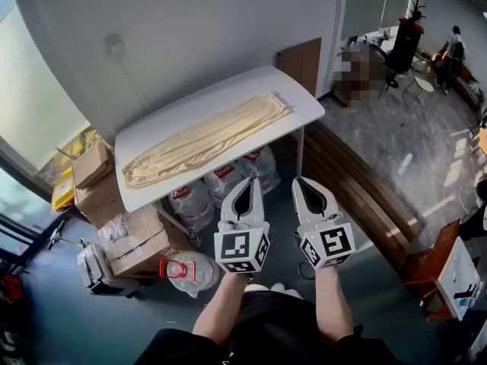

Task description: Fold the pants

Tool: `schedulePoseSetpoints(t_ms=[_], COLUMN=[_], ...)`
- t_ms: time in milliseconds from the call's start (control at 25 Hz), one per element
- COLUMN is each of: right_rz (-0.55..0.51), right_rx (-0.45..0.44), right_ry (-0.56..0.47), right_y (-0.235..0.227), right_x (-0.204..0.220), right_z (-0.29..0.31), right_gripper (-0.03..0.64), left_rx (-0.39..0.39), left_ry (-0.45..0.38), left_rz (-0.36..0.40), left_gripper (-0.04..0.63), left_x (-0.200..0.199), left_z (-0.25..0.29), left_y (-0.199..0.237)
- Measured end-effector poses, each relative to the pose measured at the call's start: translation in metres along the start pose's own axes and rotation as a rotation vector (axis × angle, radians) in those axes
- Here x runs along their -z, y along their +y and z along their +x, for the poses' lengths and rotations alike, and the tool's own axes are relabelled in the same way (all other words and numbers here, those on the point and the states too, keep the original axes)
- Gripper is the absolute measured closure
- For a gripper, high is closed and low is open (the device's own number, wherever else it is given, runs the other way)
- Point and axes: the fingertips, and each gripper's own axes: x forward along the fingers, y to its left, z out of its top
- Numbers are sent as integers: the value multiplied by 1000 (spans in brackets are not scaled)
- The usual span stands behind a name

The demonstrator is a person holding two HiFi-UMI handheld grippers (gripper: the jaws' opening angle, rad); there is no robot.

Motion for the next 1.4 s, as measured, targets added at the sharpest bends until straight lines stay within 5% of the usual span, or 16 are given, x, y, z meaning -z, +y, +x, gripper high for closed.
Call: schedulePoseSetpoints(t_ms=[720, 1080, 1400], right_rz=[46, 67, 52], right_rx=[-43, -121, -106], right_ry=[15, 22, 35], right_y=[-29, -22, -43], right_x=[7, 14, 26], right_z=[-8, 10, 49], right_gripper=[611, 611, 611], left_rx=[-20, -85, -80], left_ry=[9, 15, 14], left_rz=[4, 3, -6], left_gripper=[592, 592, 592], left_x=[14, 14, 23], left_z=[6, 10, 47], left_y=[-27, -7, 16])
